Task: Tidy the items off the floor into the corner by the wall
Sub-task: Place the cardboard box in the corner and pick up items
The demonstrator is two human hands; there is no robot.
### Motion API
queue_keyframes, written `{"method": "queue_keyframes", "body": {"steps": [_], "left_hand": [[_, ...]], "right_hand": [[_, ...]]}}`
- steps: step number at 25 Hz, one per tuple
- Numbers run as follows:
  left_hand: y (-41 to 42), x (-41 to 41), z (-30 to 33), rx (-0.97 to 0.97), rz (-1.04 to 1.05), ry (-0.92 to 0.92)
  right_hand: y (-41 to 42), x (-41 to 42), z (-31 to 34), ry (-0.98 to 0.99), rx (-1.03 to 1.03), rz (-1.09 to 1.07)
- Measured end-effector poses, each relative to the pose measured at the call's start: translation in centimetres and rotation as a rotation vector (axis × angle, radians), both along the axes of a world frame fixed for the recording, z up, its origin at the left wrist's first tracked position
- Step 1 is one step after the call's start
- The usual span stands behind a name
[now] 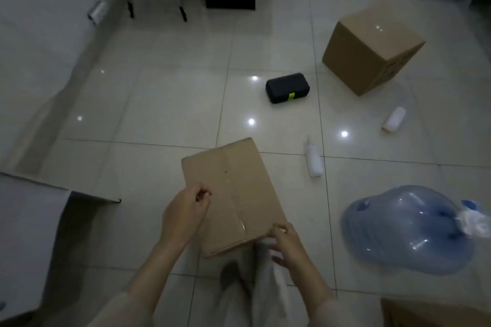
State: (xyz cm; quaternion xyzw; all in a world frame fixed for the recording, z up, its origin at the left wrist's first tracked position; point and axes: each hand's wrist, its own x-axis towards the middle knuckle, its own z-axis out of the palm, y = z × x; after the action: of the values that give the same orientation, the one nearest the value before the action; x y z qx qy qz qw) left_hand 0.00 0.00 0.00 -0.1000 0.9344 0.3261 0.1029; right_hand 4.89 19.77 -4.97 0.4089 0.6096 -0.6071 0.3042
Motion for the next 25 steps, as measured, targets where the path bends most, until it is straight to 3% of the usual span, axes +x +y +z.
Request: {"method": "queue_keyframes", "body": {"steps": [7, 11, 15, 19, 25], "left_hand": [[1.1, -8.6, -18.6, -0.115, -0.064, 0.023], [0.4, -10.9, -26.7, -0.167, -0.206, -0.083], [-0.6, -12.6, -30.4, -0.213, -0.374, -0.190], [-0.6, -15.2, -31.9, -0.297, -0.415, -0.230], [-2.5, -22.1, -32.2, -0.294, -0.049, -0.321]], "right_hand": [[-4.1, -2.1, -18.8, -0.172, 0.027, -0.165], [-6.0, -2.3, -23.3, -0.020, 0.185, -0.132], [-5.3, -4.5, -25.1, 0.118, 0.372, -0.148], [-1.7, -9.8, -27.0, 0.287, 0.510, -0.108], [3.5, -15.6, -28.3, 0.359, 0.571, -0.144]]}}
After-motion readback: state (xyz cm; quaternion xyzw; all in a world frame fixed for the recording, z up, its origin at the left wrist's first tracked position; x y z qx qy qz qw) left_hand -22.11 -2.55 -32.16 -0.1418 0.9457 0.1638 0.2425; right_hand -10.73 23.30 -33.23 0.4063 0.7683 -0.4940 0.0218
